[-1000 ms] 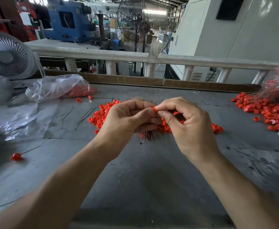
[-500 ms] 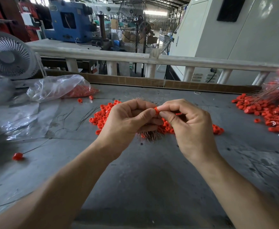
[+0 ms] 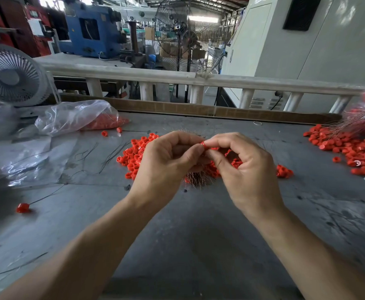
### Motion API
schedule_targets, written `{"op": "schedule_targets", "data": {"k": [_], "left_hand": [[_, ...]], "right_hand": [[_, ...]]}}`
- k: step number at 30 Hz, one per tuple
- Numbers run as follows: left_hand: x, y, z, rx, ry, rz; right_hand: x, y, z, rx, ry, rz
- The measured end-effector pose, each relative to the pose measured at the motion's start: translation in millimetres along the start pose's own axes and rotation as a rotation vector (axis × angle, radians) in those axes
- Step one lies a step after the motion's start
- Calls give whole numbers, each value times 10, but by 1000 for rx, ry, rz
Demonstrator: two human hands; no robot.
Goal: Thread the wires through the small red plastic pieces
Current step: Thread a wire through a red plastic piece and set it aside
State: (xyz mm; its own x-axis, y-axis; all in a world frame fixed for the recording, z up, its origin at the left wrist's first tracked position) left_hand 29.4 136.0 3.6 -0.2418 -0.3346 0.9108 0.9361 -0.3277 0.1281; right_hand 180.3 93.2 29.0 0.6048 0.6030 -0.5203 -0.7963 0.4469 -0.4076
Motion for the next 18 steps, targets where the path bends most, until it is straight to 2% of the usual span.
{"op": "schedule_targets", "data": {"k": [9, 18], "left_hand": [[-123, 37, -33, 34, -280, -204], [-92, 25, -34, 23, -347, -227]], "right_hand": [[-123, 126, -22, 94, -136, -377], [-72, 99, -23, 101, -128, -341]]}}
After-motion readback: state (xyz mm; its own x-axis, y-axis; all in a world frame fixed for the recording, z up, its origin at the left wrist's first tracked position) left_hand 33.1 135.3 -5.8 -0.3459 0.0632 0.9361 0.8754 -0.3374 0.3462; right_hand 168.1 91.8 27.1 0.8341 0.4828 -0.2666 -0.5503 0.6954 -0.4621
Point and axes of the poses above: each hand's wrist, its own z-axis towards the middle knuckle, its own y-axis out of the palm, x = y × z, the point moved 5 cm from there along z, towards the middle knuckle, and after that the axes turned 1 degree about -x, right-handed, at the moved point
